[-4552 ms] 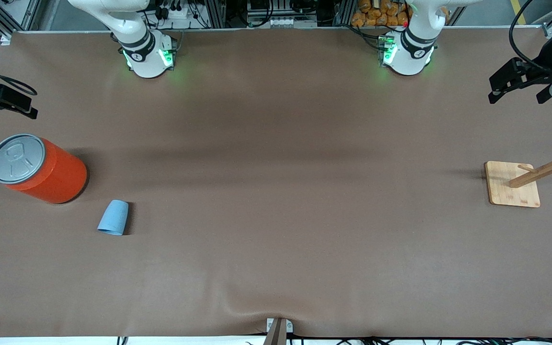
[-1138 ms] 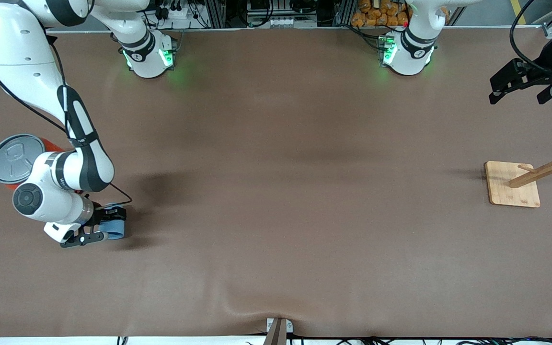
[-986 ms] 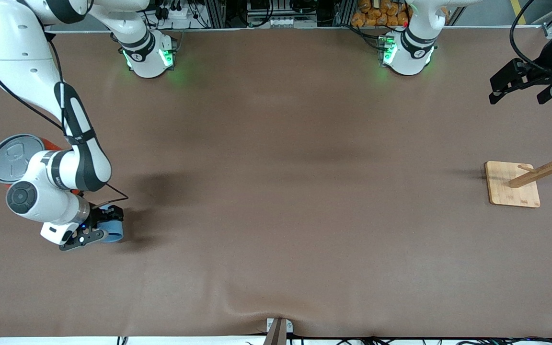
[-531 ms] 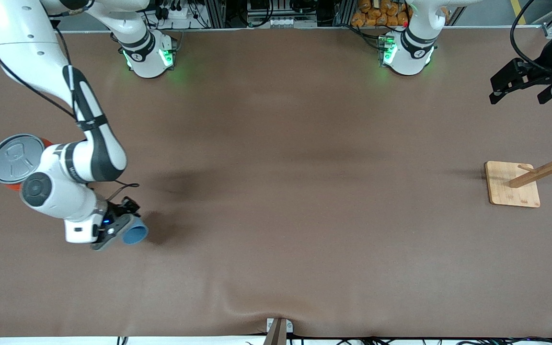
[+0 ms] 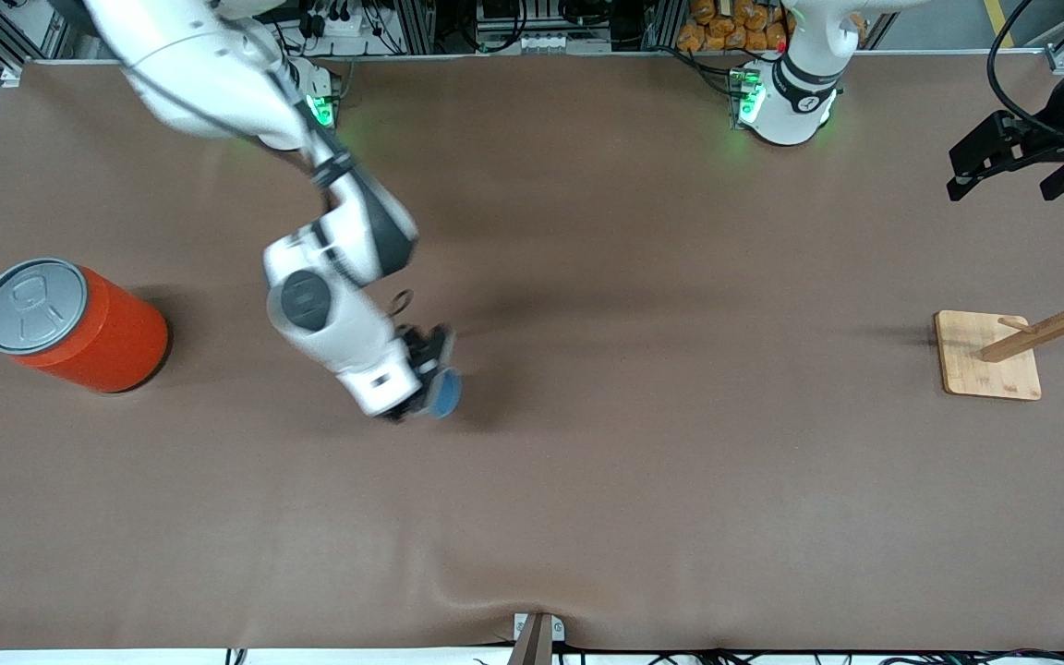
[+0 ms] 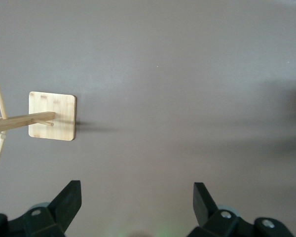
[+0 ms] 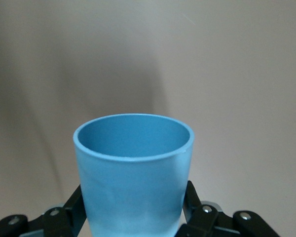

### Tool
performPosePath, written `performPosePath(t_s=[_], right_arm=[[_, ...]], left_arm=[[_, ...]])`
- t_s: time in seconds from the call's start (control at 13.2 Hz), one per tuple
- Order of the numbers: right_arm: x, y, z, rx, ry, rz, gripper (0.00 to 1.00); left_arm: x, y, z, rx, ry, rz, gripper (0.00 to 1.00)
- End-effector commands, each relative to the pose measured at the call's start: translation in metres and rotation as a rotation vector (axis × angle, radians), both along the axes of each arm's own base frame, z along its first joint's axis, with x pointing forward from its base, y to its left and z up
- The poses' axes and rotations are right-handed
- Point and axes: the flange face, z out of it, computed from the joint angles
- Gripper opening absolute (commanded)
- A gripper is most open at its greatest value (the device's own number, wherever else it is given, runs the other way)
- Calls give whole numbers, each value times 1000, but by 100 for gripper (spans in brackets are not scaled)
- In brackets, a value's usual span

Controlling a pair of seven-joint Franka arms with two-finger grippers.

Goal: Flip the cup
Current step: 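Lift the cup with the right gripper and carry it to mid-table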

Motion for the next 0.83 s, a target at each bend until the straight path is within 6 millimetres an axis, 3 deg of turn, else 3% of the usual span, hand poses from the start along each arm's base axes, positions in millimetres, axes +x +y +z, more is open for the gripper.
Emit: performPosePath(t_s=[0.0,0.08,0.38,0.61,0.76], right_arm=[[-36,68,-21,-23,-45,154,48],[-45,81,-31,-22,-67,187,49],[-58,94,-62,-29,-54,217,52],[-52,87,-83,-24,-51,208,59],[-50,86,-84,-18,-57,201,100]], left_arm=[[1,4,4,24,3,-13,100],[1,6,4,24,3,-10,100],[4,15,2,21,8,5,100],[6,16,-2,23,15,6,100],[9,11,-8,21,26,-5,100]])
